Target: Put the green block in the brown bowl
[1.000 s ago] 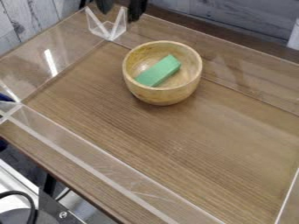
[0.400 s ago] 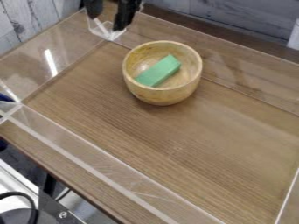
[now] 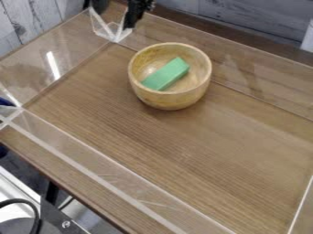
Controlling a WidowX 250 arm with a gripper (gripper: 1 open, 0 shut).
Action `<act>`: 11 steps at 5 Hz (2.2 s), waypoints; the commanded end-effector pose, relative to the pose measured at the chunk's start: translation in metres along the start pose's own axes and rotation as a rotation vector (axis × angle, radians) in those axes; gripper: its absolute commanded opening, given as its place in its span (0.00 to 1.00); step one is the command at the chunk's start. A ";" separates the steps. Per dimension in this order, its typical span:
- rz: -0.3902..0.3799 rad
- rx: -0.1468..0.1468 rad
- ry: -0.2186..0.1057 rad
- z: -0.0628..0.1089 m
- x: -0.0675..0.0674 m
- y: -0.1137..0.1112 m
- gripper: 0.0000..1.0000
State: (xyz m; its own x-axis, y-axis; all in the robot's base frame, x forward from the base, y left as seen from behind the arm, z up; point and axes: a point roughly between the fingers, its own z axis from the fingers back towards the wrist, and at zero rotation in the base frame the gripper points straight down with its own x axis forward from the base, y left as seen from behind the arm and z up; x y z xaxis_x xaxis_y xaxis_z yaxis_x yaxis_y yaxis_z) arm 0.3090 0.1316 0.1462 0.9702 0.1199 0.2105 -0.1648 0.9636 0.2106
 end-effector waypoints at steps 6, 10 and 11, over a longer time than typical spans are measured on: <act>0.098 -0.143 -0.226 0.020 0.002 0.002 1.00; 0.227 -0.084 -0.129 0.024 -0.003 0.029 1.00; 0.168 -0.102 -0.096 0.019 -0.005 0.026 1.00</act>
State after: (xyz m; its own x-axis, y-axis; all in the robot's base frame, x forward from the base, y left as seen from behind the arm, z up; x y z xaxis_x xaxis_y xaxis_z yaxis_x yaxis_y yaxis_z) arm 0.2911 0.1467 0.1481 0.9260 0.2699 0.2640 -0.2941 0.9541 0.0562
